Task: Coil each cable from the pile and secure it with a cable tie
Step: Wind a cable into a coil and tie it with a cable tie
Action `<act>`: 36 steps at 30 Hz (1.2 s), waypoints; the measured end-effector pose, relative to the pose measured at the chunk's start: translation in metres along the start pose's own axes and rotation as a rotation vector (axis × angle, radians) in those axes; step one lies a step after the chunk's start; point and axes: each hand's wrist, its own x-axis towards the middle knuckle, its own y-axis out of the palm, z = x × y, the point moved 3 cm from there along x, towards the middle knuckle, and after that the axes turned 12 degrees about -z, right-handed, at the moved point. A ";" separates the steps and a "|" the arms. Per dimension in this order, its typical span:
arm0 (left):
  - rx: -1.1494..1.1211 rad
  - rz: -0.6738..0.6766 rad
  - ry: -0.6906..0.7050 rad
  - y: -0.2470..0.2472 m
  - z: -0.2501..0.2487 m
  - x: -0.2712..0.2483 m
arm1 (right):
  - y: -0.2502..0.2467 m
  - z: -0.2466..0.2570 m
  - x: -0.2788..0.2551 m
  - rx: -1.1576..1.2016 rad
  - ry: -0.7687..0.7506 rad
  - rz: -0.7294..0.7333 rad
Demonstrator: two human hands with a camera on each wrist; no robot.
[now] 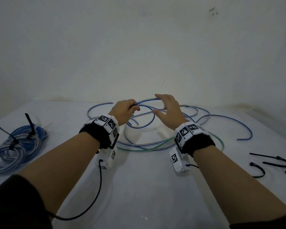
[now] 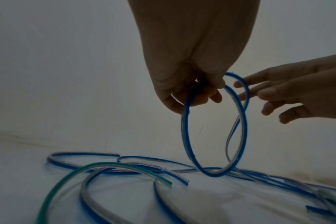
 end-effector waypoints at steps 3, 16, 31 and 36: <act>-0.075 -0.022 0.003 -0.003 -0.005 -0.003 | 0.009 0.010 0.002 -0.071 -0.059 -0.027; -0.657 0.124 -0.336 -0.028 -0.011 -0.017 | 0.027 0.043 0.006 -0.013 -0.076 -0.137; -0.852 0.120 -0.350 -0.051 -0.001 -0.032 | 0.026 0.038 0.016 0.230 0.283 -0.073; -0.762 0.060 -0.313 -0.058 -0.002 -0.025 | 0.028 0.053 0.015 0.284 0.062 -0.131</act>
